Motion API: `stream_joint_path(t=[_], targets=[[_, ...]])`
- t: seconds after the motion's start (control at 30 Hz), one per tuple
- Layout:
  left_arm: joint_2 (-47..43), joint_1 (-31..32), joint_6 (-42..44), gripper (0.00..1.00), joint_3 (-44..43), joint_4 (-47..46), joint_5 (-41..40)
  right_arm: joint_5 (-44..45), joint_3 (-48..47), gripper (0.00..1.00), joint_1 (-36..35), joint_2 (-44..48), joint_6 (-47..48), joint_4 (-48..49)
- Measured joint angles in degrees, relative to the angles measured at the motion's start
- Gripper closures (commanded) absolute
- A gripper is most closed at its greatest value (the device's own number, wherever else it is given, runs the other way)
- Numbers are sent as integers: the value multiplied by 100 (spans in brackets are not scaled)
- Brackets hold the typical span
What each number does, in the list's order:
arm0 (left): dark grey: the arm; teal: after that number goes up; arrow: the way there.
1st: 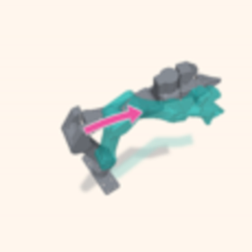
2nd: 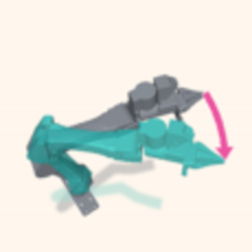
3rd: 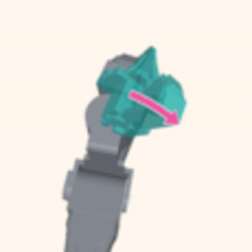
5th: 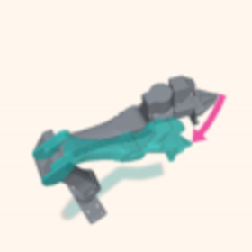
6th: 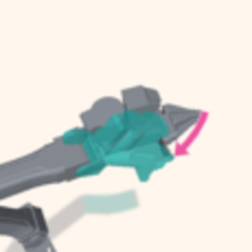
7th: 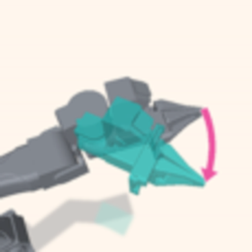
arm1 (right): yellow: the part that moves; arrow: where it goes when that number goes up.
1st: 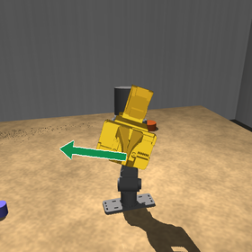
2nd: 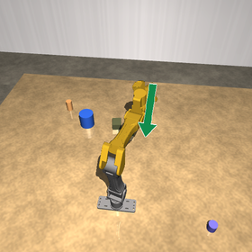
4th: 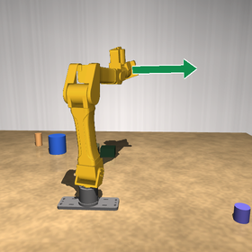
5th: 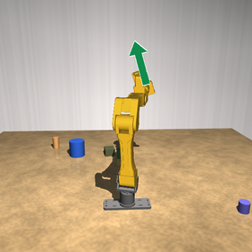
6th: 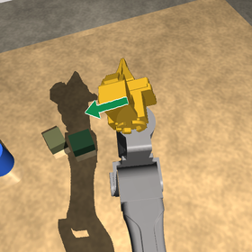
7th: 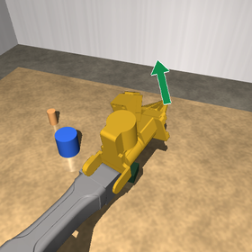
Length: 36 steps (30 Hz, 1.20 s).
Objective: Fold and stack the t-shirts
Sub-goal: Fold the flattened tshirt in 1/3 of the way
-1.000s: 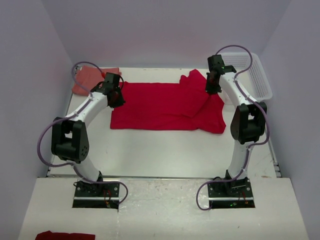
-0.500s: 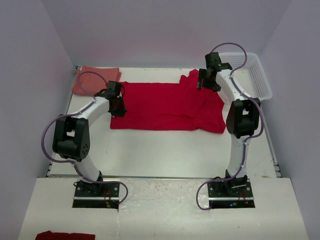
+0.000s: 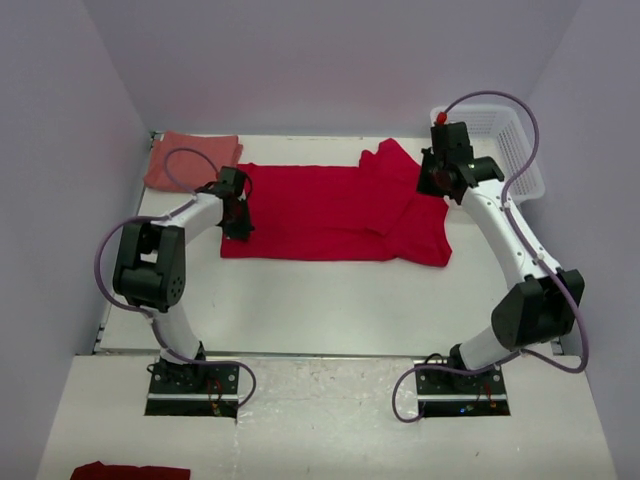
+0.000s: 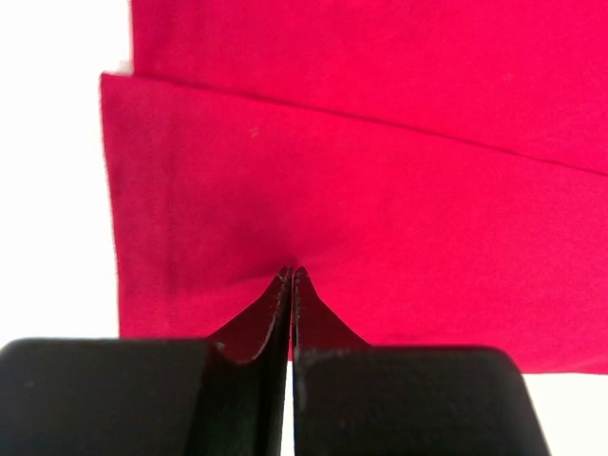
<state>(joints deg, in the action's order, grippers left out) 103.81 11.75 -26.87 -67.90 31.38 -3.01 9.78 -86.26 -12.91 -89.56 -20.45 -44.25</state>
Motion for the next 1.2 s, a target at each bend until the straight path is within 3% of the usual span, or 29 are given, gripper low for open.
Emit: stream_joint_path(t=[0.17,0.57,0.67,0.73,0.83,1.2], targets=[[-2,-195,-17,100,339,-74,15,52,203,100,-361,387,-151,186],[-730,-1311,-7,100,1281,-389,619,55,741,100,-809,157,-299,302],[-929,-1499,7,100,1458,-302,446,-321,894,87,-813,-175,-282,494],[-1058,-1539,11,100,1563,-223,345,-654,997,70,-850,-452,-240,634],[-1169,-1539,52,100,1639,-101,260,-1086,1049,59,-962,-844,-208,782],[-1281,-1539,155,100,1762,-50,337,-1576,901,66,-1648,-1810,-236,1054]])
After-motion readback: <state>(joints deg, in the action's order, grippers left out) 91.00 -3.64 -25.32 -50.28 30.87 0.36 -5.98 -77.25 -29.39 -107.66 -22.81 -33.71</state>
